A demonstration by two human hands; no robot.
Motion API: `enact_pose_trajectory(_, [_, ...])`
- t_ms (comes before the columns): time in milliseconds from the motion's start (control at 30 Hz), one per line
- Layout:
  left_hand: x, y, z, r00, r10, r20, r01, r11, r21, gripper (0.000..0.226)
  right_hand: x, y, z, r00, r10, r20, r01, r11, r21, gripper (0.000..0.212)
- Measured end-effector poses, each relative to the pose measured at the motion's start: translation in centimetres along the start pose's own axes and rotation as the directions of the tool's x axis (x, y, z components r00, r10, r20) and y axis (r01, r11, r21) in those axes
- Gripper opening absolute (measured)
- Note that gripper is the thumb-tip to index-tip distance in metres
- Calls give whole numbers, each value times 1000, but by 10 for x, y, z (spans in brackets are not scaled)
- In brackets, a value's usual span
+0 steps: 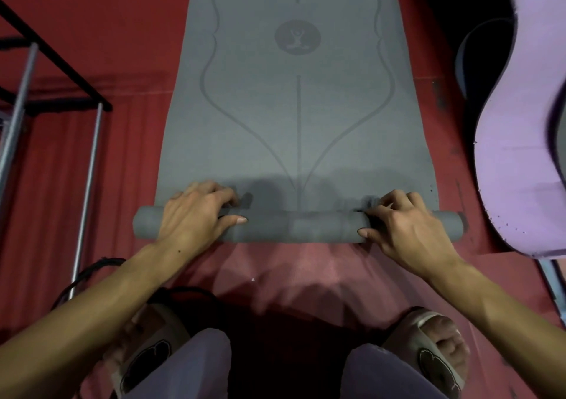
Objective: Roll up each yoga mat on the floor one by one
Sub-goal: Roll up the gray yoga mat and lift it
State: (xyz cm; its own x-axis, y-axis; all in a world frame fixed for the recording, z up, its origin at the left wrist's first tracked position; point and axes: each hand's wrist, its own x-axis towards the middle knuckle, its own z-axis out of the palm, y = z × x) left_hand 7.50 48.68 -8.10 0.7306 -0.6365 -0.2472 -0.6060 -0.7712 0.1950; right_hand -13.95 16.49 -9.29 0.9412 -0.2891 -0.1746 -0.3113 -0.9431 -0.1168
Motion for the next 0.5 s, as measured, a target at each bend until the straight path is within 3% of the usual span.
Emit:
enact_pose_trajectory(200, [1, 5, 2, 995, 63, -80, -62, 998, 19, 30, 7, -4, -6, 1000, 16, 19, -16, 1000, -25, 41])
enact_pose_trajectory(500, [-11, 1, 2, 989, 104, -108, -97, 993, 72, 54, 5, -8, 6, 994, 63, -89, -64, 998, -7, 27])
